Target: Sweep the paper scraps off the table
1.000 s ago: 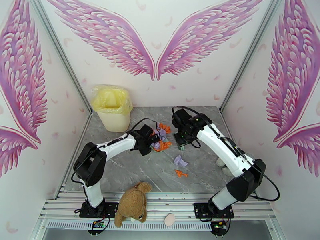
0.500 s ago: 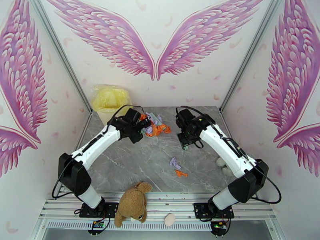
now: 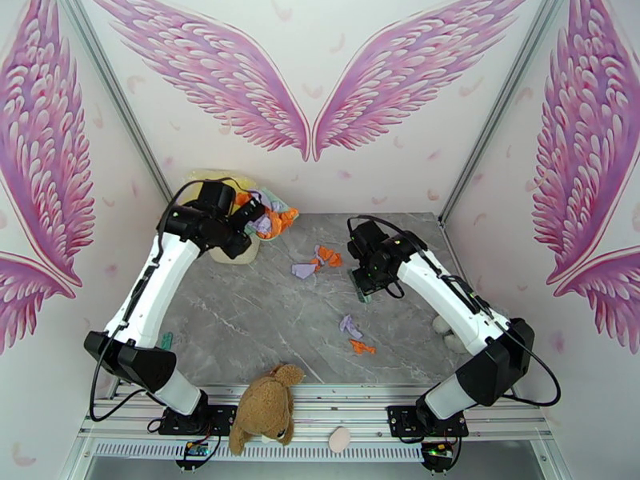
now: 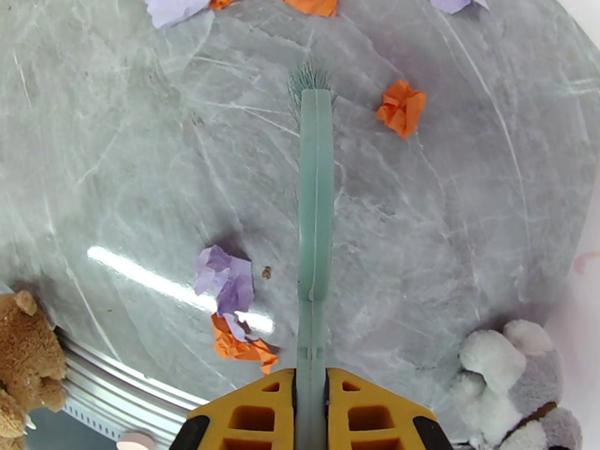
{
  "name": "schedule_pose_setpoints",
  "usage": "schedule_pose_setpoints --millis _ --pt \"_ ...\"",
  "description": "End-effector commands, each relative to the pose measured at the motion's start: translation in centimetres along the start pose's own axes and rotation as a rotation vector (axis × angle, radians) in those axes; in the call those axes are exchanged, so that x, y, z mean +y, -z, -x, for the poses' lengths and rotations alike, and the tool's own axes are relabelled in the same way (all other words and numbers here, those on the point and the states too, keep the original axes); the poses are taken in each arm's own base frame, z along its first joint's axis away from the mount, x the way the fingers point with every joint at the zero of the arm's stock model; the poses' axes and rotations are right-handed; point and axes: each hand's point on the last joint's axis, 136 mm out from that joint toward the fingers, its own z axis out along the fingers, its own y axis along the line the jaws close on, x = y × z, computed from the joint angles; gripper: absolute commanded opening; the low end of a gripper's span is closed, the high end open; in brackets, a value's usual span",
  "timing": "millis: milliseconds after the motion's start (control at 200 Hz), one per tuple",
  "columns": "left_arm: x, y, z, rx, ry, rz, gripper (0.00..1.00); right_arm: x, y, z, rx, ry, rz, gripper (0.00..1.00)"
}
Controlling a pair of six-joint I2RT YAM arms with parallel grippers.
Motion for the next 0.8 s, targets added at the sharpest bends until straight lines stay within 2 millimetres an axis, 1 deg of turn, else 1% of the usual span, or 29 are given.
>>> schedule_pose_setpoints --millis 0,30,95,305,395,510,675,795 --pt "2.2 2.3 -0.1 -0.003 0.032 0.044 0.0 0.6 0.1 0.6 -0.038 0.009 0.043 0.0" --pt "3.0 2.7 -0.1 -0.006 0.051 0.061 0.0 0.7 0.0 0.6 -0.038 0.011 0.049 0.0" --pt "4.6 2.8 -0.4 0.003 0.085 0.103 0.0 0.7 -0.1 0.6 -0.038 0.014 0.053 0.0" --pt "9.7 2.0 -2.6 0.034 0.217 0.167 0.0 1.2 -0.2 0.5 -0.042 0.025 0.079 0.0" --pt "11.7 1.8 -3.1 0.029 0.264 0.194 0.0 1.6 -0.5 0.1 -0.036 0.028 0.1 0.0" --pt "14.6 1.4 -3.7 0.045 0.303 0.268 0.0 2.0 -1.0 -0.3 -0.03 0.03 0.118 0.0" --pt "17.0 0.1 -3.2 0.09 0.28 0.386 0.0 2.3 -1.5 -0.7 -0.032 0.027 0.136 0.0" --pt "18.1 -0.7 -2.9 0.176 0.181 0.524 0.0 2.5 -2.1 -1.1 -0.024 0.028 0.144 0.0"
